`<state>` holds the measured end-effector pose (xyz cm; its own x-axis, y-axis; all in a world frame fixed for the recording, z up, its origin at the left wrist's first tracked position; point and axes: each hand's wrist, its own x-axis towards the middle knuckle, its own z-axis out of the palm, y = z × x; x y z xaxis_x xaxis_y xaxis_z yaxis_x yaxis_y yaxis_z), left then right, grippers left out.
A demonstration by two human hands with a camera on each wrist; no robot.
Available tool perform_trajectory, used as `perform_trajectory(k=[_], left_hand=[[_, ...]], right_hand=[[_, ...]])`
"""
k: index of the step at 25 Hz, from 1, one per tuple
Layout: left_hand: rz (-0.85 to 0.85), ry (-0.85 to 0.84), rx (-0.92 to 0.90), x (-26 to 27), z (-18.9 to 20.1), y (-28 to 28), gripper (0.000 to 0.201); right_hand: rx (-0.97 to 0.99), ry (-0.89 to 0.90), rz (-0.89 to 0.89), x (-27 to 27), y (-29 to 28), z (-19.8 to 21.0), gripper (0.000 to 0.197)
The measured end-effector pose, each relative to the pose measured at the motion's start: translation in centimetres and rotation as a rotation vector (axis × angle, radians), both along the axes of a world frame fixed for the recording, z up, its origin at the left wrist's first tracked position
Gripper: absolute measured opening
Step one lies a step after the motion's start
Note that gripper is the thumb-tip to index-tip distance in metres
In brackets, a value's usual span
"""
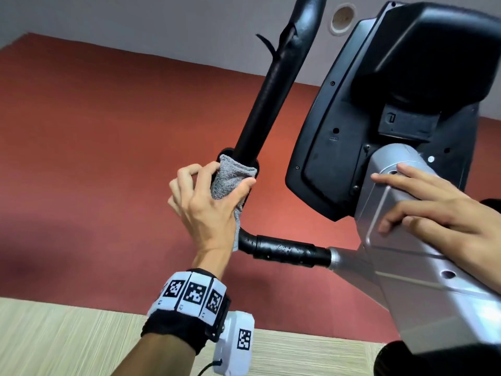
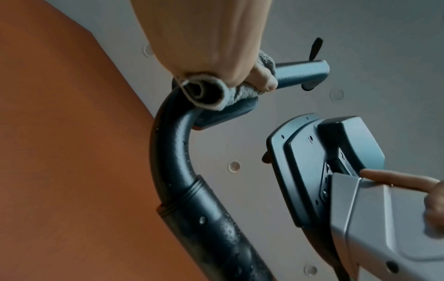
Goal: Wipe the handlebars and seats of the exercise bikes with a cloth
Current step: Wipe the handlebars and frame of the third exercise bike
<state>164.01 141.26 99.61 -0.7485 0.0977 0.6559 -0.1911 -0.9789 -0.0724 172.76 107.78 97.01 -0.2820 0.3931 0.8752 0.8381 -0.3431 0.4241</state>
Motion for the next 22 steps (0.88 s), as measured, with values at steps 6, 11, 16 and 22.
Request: perform_trajectory(k=[6,11,16,22], left_hand=[[0.147,0.165,-0.065,1.3,-1.6,-0.8,0.06],[0.088,0.244,0.131,0.2,1.7,-1.6,0.068],[-0.166,0.291,0.111,1.9,-0.6,1.1,0.069],[-0.066,0.274,0.177,0.7,1.6,-0.2,0.071]], right_hand=[[0.0,-0.001,0.002,-0.1,0.0,0.0,0.032],[0.003,0.01,0.017,-0.1,0.0,-0.1,0.031],[0.014,-0.004,-0.002,0.0,0.2,0.1,0.035],[0.024,0.004,-0.008,0.3,0.2,0.3,0.037]])
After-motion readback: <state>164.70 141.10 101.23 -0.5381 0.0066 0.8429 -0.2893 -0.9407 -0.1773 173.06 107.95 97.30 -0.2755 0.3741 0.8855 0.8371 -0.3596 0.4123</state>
